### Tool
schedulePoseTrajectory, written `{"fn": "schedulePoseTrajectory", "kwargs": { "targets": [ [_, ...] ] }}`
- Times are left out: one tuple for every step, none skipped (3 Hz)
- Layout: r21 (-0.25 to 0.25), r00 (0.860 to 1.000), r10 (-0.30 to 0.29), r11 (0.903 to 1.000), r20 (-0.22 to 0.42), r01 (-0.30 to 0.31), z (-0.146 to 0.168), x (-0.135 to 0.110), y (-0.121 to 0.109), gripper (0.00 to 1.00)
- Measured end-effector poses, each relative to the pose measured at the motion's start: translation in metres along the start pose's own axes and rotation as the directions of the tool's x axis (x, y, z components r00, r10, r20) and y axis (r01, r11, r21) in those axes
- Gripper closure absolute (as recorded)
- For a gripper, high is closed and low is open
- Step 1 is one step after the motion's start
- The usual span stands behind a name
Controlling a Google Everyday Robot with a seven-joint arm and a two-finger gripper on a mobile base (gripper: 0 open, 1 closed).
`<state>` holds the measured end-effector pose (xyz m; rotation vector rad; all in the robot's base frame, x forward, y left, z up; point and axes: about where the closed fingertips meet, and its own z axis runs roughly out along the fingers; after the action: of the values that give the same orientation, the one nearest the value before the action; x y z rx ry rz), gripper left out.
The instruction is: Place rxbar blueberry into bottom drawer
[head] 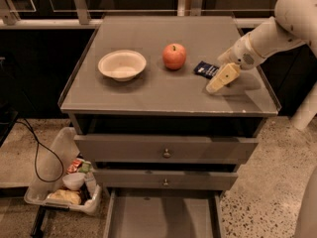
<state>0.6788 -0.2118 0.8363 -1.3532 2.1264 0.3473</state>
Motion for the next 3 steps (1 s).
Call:
{"fn": "schedulePoseTrajectory", "kwargs": {
  "targets": [
    [0.000, 1.000, 0.000, 1.0000, 0.000, 0.000, 0.0000, 0.0000, 0.0000, 0.42],
    [0.000, 1.000, 0.000, 1.0000, 0.000, 0.000, 0.0000, 0.0000, 0.0000, 0.65],
    [0.000, 1.000, 0.000, 1.0000, 0.000, 0.000, 0.0001, 0.0000, 0.0000, 0.89]
  ]
}}
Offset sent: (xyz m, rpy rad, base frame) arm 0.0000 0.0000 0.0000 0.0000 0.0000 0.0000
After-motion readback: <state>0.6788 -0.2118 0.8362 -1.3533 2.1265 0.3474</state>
